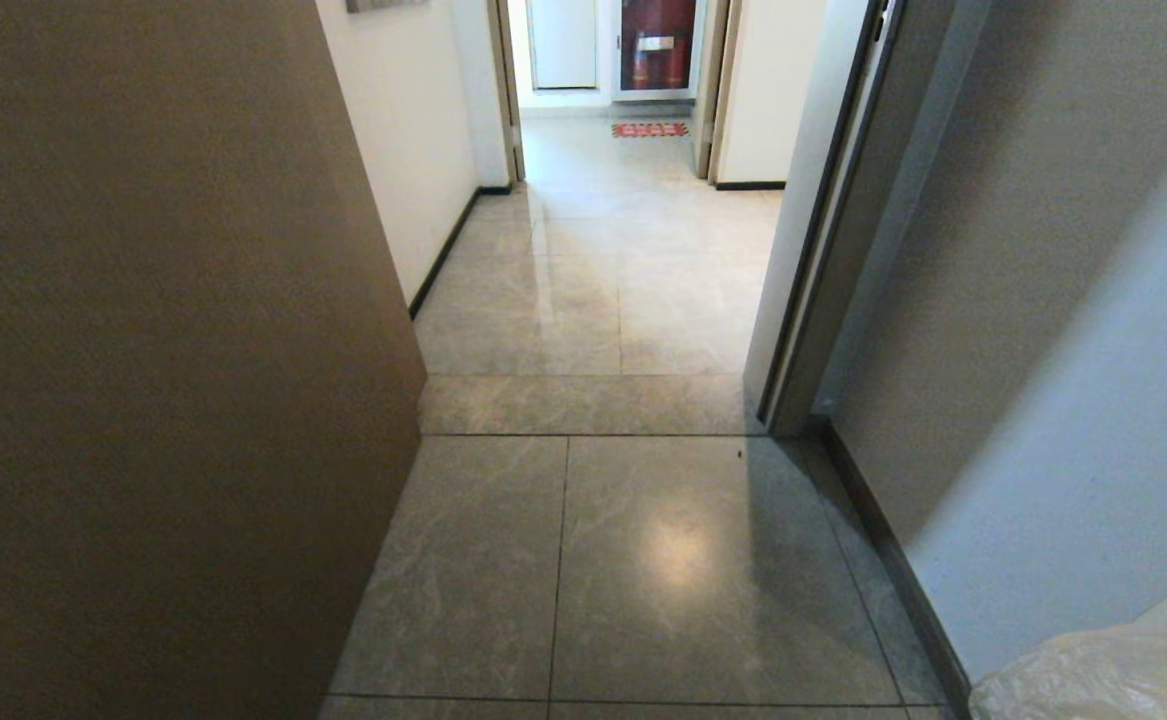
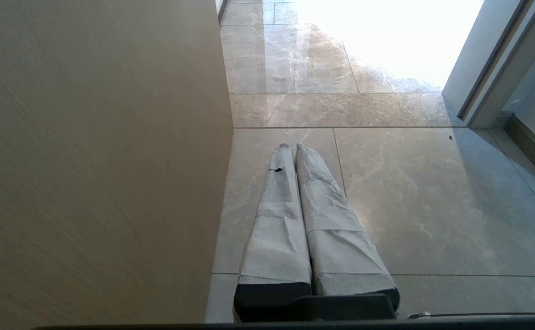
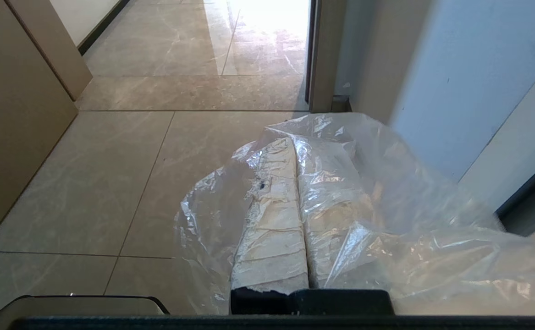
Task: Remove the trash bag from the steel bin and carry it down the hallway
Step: Put the trash bag at the door
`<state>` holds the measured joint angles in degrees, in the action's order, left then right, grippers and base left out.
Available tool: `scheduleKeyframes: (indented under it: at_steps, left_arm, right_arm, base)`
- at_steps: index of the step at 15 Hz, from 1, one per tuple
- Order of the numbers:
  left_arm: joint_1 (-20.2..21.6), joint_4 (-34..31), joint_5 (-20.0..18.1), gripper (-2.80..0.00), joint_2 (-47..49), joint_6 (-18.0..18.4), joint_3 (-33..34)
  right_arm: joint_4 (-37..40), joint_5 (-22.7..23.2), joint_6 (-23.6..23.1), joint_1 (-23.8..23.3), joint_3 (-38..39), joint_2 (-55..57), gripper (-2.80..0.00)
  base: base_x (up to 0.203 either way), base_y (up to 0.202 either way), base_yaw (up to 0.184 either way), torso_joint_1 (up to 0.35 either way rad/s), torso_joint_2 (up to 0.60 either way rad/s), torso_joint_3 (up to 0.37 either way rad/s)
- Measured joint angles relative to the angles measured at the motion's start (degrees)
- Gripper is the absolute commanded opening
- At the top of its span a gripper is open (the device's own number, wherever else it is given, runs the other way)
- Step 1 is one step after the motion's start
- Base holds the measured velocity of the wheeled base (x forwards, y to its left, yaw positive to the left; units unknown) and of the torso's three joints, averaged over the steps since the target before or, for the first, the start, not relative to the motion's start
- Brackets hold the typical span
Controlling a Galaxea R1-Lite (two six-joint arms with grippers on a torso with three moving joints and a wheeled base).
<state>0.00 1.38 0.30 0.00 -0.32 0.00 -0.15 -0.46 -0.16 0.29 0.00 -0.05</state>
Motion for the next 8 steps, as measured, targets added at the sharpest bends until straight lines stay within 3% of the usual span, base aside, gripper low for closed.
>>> scheduleKeyframes:
  at_steps: [8]
  left_arm:
    - [0.00,0.00,-0.09,-2.80,0.00,0.89,0.00]
  right_arm:
    - [-0.01,0.00,0.00,0.01,0.00,0.00,-2.80]
  base:
    - [0.000,0.000,0.000,0.000,0.00,0.000]
